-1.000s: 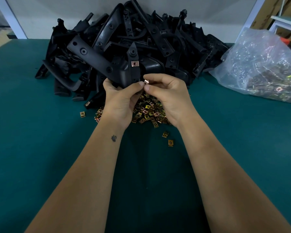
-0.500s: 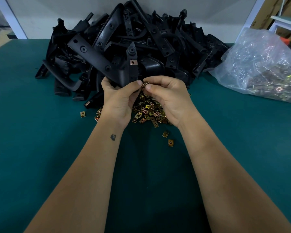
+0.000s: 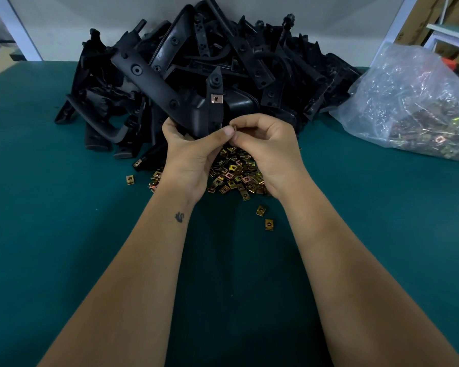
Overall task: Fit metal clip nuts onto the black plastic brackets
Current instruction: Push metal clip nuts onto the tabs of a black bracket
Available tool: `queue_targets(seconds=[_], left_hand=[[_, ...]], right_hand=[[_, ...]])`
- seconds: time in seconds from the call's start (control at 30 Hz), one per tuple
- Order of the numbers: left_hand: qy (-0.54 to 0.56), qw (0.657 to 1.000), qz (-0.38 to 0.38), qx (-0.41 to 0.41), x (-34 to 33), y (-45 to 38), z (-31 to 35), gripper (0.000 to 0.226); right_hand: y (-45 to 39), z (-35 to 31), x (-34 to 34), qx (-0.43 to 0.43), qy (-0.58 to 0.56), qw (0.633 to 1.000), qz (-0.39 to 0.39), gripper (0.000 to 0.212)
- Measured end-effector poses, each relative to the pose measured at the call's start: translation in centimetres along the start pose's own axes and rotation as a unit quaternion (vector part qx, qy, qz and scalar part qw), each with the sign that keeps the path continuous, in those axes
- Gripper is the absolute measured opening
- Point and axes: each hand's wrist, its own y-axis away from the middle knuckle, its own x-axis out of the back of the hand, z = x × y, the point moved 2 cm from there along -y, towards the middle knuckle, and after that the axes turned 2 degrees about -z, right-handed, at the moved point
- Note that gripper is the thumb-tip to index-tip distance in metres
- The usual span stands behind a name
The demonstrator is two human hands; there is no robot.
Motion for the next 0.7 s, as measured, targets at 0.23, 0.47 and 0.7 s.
queue_targets(seconds=[0.23, 0.47, 0.7], left_hand=[[-0.024, 0.999, -0.034, -0.012, 0.1, 0.07, 0.17, 0.076], [-0.017, 0.999, -0.034, -0.008, 0.06, 0.2, 0.19, 0.077], [-0.018, 0.999, -0.023, -0.014, 0.07, 0.12, 0.33, 0.075]], right_hand=[[0.01, 0.22, 0.14, -0.027, -0.047, 0.998, -0.007, 0.014], [0.13, 0.13, -0.03, -0.074, -0.172, 0.981, -0.058, 0.013], [0.14, 0.21, -0.14, -0.086, -0.218, 0.97, -0.058, 0.015]])
